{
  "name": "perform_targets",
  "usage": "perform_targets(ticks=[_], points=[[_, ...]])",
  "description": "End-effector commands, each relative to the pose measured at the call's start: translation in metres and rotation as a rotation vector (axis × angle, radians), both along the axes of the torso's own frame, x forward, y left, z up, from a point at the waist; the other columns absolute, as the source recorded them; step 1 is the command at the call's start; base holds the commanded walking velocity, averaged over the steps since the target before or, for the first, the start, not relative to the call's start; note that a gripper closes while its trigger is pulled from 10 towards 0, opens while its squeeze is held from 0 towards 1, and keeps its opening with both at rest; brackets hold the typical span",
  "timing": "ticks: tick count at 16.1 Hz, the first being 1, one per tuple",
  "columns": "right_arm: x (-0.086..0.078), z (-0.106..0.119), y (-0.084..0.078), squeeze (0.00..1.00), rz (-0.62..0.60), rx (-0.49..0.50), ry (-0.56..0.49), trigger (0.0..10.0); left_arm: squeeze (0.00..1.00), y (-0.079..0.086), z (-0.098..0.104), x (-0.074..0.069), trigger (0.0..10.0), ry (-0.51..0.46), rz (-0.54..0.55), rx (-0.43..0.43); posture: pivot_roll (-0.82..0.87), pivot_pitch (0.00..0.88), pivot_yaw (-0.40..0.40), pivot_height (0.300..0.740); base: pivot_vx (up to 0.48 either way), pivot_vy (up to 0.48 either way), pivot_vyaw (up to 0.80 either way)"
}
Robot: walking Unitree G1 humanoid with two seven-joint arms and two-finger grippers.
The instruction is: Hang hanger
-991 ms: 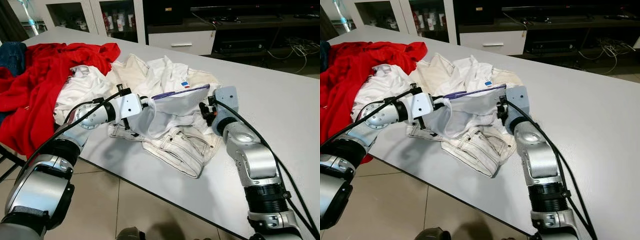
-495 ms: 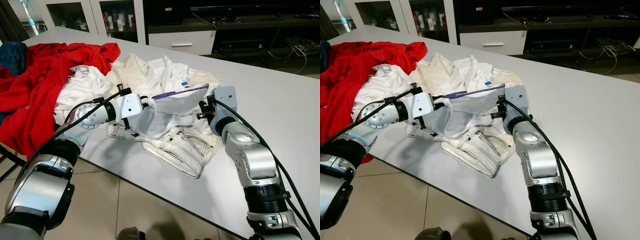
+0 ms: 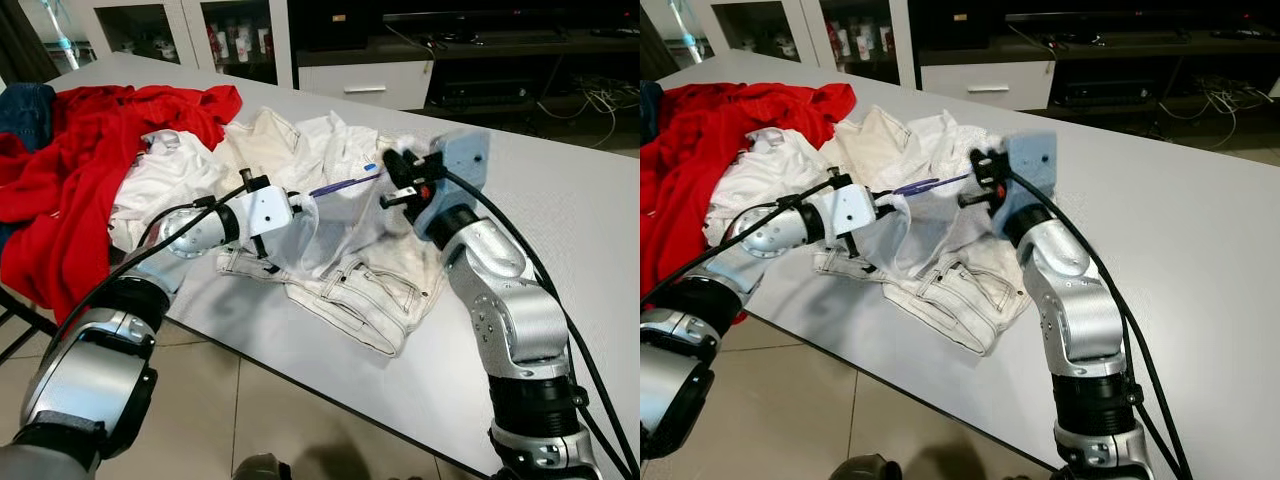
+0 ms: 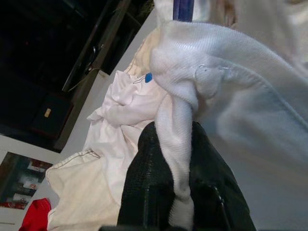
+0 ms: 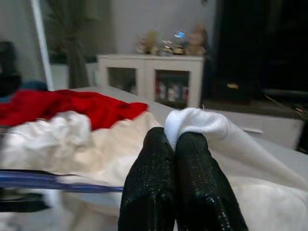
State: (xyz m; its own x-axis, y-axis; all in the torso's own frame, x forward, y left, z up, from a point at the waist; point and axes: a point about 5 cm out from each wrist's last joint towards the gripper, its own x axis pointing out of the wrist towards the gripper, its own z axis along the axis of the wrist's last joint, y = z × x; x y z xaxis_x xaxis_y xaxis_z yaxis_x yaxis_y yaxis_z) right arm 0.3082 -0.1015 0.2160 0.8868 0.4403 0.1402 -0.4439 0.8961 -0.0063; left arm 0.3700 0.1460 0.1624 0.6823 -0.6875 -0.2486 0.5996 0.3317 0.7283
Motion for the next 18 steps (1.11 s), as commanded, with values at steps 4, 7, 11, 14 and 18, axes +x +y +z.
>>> perform_targets(ticks=[4, 7, 11, 14, 18], points=[[-0.021, -0.009, 0.026, 0.0, 0.237, -0.067, 0.011, 0.0, 0.0, -0.002, 0.022, 0.012, 10.0, -0.052, 0.055, -0.024, 0.12, 0.0, 0.052, 0.74, 0.0, 0.0, 0.0], [-0.021, -0.02, 0.028, 0.0, 0.249, -0.087, 0.05, 0.0, 0.0, -0.004, 0.038, 0.019, 10.0, -0.076, 0.08, -0.079, 0.12, 0.0, 0.052, 0.74, 0.0, 0.0, 0.0], [-0.014, -0.021, 0.023, 0.0, 0.172, -0.063, 0.052, 0.0, 0.0, -0.008, 0.041, 0.02, 10.0, -0.073, 0.068, -0.1, 0.12, 0.0, 0.061, 0.74, 0.0, 0.0, 0.0], [0.01, -0.008, -0.019, 0.0, -0.108, 0.107, 0.048, 0.0, 0.0, -0.01, 0.034, 0.017, 10.0, -0.056, 0.049, -0.094, 0.12, 0.0, 0.062, 0.74, 0.0, 0.0, 0.0], [0.018, -0.005, -0.039, 0.0, -0.194, 0.15, 0.049, 0.0, 0.0, -0.007, 0.03, 0.015, 10.0, -0.046, 0.048, -0.088, 0.13, 0.0, 0.062, 0.74, 0.0, 0.0, 0.0]])
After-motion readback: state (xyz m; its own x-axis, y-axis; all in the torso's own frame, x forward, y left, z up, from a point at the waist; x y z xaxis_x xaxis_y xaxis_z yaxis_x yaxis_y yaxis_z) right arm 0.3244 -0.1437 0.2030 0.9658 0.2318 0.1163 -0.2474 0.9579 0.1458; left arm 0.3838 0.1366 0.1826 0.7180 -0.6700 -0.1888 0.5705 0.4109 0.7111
